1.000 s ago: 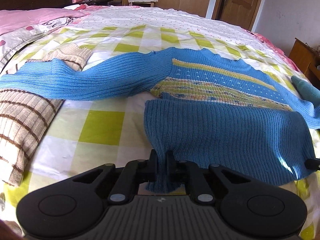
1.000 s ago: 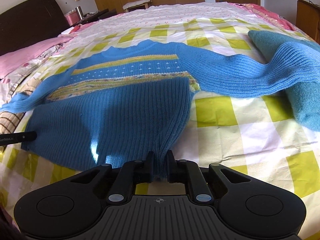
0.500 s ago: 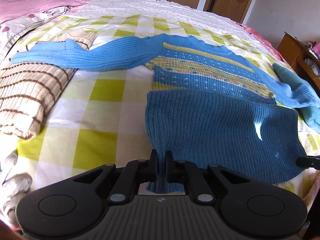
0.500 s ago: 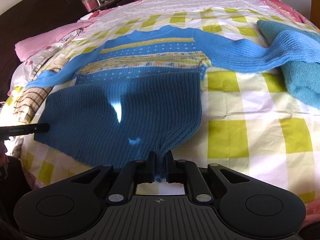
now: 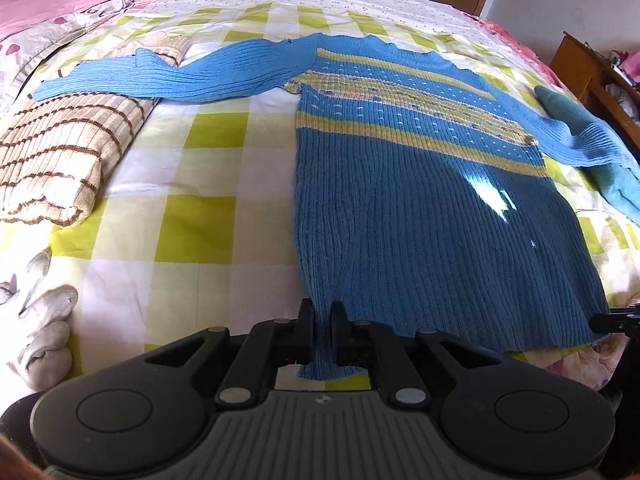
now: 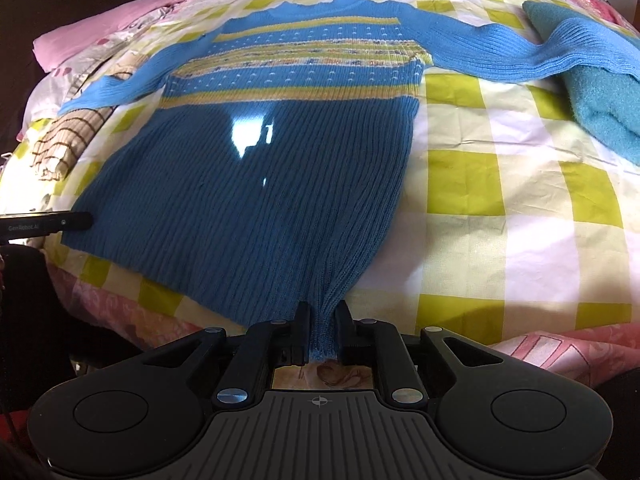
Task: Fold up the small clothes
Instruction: 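Grasp the blue sweater hem with both grippers and lift it, then grasp the sweater sleeve cuff with the right gripper and lift it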
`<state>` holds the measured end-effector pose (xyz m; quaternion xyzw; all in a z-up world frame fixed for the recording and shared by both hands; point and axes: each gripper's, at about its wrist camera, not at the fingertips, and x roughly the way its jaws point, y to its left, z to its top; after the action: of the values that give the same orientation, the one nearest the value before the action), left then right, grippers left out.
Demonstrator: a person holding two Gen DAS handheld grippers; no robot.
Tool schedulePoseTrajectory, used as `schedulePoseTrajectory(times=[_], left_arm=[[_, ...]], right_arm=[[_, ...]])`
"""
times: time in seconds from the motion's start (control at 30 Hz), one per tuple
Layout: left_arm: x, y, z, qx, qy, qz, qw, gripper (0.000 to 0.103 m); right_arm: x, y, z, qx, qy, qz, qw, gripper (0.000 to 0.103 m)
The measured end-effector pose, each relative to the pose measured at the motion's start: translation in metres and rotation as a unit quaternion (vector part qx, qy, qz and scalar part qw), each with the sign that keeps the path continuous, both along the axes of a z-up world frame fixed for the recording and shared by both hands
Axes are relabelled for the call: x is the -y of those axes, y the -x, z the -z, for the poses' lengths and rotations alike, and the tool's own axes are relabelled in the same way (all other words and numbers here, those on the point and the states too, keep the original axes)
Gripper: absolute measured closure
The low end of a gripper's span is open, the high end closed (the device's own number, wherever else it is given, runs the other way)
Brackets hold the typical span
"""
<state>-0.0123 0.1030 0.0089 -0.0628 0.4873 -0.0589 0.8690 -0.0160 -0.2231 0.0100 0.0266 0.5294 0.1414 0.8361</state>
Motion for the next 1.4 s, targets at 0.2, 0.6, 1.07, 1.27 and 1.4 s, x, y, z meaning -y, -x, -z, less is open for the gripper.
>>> schedulePoseTrajectory(times=[0.2, 0.6, 1.07, 1.27, 1.4], left_arm=[[-0.009, 0.009, -0.014, 0.017, -0.007, -0.018, 0.9997, 0.088], [0.059, -0.023, -0.032, 0.082, -0.005, 0.056, 0.9950, 0.088], [0.188, -0.082, -0.035, 0.107, 0.033, 0.160, 0.9808, 0.087], [0.210, -0.095, -0.032, 0.105, 0.035, 0.179, 0.9776, 0.087], [0.216, -0.098, -0.029, 0.102, 0.037, 0.189, 0.9760, 0.087]], right_arm=[[0.015, 0.005, -0.014, 0.024, -0.019, 0.027, 0.999, 0.085], [0.073, -0.014, -0.043, 0.129, -0.041, 0.137, 0.981, 0.081], [0.228, -0.068, -0.038, 0.236, -0.149, 0.386, 0.879, 0.064], [0.261, -0.084, -0.025, 0.236, -0.196, 0.425, 0.852, 0.063], [0.269, -0.092, -0.011, 0.204, -0.222, 0.446, 0.843, 0.063]])
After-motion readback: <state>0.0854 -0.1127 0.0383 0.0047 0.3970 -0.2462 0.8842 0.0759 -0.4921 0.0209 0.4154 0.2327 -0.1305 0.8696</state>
